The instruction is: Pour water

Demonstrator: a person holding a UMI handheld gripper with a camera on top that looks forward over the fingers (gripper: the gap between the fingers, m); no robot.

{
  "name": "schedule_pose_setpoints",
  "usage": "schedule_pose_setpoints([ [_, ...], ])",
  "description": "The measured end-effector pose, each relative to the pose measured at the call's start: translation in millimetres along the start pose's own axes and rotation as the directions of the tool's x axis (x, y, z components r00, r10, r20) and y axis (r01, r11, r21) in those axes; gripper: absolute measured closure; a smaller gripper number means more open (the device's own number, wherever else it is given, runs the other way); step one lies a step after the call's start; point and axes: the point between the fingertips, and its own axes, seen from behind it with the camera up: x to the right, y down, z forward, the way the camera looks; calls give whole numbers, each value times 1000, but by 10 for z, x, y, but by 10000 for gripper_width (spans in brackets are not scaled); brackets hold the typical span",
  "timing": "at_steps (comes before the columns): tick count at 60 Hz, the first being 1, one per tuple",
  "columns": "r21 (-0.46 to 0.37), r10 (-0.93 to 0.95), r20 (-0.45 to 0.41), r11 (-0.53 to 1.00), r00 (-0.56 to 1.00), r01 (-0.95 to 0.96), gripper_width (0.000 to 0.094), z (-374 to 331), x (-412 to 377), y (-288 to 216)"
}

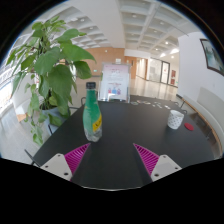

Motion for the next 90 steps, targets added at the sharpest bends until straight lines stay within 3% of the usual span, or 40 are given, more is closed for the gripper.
schedule_pose_setpoints([
  [19,112,5,9,994,1000,-6,96,1105,-683,-566],
  [27,131,2,-14,991,1000,0,212,1400,-747,-605],
  [31,147,13,-38,989,999,-7,309,1460,-708,-642],
  [32,156,16,-42,988,999,-9,369,1465,-697,-661],
  [39,181,43,-24,983,999,-38,461,1460,-708,-664],
  [44,190,28,-6,981,1000,-27,519,1441,-742,-657],
  [46,191,24,2,981,1000,-24,502,1438,-759,-653],
  [47,189,18,6,982,1000,-19,540,1437,-766,-647],
  [57,209,67,84,974,994,-83,540,1286,-824,-842],
  [65,296,167,207,929,964,-224,538,986,-799,-1545],
  [70,347,239,359,863,902,-366,541,678,-577,-2048],
  [75,342,321,510,775,798,-531,539,460,-367,-2580],
  [81,254,425,675,633,602,-732,540,235,27,-3065],
  [86,106,488,797,468,356,-877,540,157,481,-3338],
  [90,-31,517,843,323,148,-946,541,131,860,-3455],
])
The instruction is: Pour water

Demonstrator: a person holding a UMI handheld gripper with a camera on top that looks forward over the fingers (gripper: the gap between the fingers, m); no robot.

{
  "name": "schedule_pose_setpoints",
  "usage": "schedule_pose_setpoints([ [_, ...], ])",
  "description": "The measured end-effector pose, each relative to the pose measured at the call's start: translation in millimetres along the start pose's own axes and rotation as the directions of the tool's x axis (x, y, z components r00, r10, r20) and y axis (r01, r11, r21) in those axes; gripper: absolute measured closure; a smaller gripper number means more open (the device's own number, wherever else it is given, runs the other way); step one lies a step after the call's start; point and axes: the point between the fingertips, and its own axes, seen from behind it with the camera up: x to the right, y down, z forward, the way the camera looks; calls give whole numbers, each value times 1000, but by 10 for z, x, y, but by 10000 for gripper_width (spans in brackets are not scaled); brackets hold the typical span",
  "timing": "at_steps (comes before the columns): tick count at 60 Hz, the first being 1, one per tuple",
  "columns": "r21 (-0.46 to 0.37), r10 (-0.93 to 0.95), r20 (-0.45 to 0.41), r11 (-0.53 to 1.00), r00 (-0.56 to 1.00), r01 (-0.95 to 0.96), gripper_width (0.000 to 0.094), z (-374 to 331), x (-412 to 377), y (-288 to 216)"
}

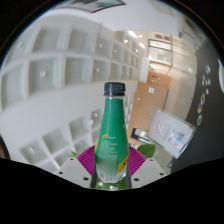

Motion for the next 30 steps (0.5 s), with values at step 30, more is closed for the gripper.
schedule_pose_setpoints([
  [30,278,734,149,612,663,-740,541,-732,1815,-1450],
])
